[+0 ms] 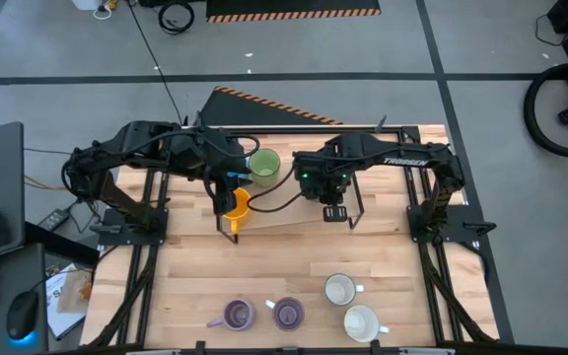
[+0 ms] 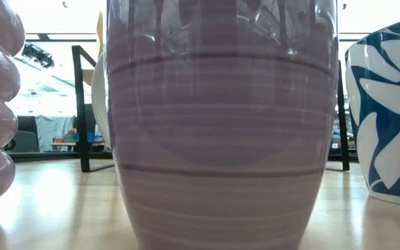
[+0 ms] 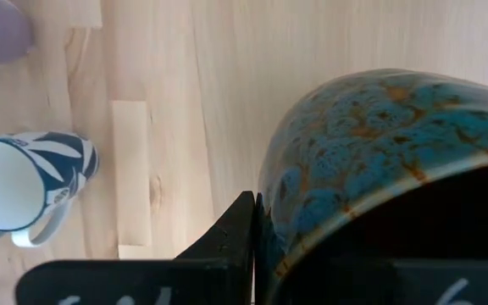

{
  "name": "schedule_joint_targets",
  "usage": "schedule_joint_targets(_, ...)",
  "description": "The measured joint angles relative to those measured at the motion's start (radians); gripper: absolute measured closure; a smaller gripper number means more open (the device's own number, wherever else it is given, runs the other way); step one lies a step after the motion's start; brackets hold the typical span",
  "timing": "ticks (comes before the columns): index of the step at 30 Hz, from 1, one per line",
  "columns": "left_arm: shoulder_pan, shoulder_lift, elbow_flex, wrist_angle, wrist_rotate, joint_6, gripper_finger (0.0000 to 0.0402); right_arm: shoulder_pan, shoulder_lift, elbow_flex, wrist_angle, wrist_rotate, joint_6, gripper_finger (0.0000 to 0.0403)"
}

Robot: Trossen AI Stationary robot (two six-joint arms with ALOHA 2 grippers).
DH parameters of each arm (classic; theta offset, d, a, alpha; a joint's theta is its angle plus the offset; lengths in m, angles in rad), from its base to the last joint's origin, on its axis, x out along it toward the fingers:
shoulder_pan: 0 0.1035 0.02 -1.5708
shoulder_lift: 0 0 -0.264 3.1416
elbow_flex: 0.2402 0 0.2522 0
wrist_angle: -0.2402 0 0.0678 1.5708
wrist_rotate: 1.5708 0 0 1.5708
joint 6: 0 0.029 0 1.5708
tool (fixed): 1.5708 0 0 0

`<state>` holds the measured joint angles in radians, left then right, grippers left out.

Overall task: Place coffee mugs
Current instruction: Put the blue patterned mug on the shelf

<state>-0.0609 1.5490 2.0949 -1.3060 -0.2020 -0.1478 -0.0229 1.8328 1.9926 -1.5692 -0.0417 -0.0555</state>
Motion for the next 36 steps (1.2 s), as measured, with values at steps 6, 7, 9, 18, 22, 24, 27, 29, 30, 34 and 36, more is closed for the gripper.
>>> schedule_joint_targets(6,0.0,0.0,0.0,0.0,0.0,-0.003,0.0285,-0.007,-0.005,-0.045,0.005,-0.001,0.001,0.0352)
schedule_joint_targets(7,0.0,0.0,0.0,0.0,0.0,-0.004,0.0285,-0.006,-0.005,-0.046,0.005,0.0,0.001,0.035)
schedule_joint_targets(9,0.0,0.0,0.0,0.0,0.0,-0.004,0.0285,-0.005,-0.005,-0.048,0.005,0.007,0.002,0.0344)
schedule_joint_targets(18,0.002,0.0,0.0,0.0,-0.003,0.002,0.0285,-0.006,-0.005,-0.05,0.002,0.03,-0.007,0.0288)
schedule_joint_targets(22,0.002,0.0,0.0,0.0,-0.004,0.001,0.0285,-0.005,-0.005,-0.049,-0.001,0.047,-0.022,0.0264)
schedule_joint_targets(24,0.002,0.0,0.0,0.0,-0.004,0.001,0.0285,-0.005,-0.005,-0.042,-0.005,0.048,-0.025,0.025)
schedule_joint_targets(27,0.002,0.0,0.0,0.0,-0.004,0.001,0.0285,-0.006,-0.005,-0.019,-0.005,0.054,-0.026,0.0228)
schedule_joint_targets(29,0.002,0.0,0.0,0.0,-0.004,0.001,0.0285,-0.006,-0.005,0.003,-0.004,0.058,-0.025,0.0215)
schedule_joint_targets(30,0.003,0.0,0.0,0.0,-0.004,0.001,0.0285,-0.006,-0.006,0.017,-0.003,0.061,-0.025,0.0208)
schedule_joint_targets(34,0.003,0.0,0.0,0.0,-0.005,0.001,0.0285,-0.006,-0.018,0.066,-0.001,0.09,-0.02,0.0189)
schedule_joint_targets(36,0.003,0.0,0.0,0.0,-0.006,-0.003,0.0285,-0.004,-0.03,0.077,-0.001,0.094,-0.011,0.0182)
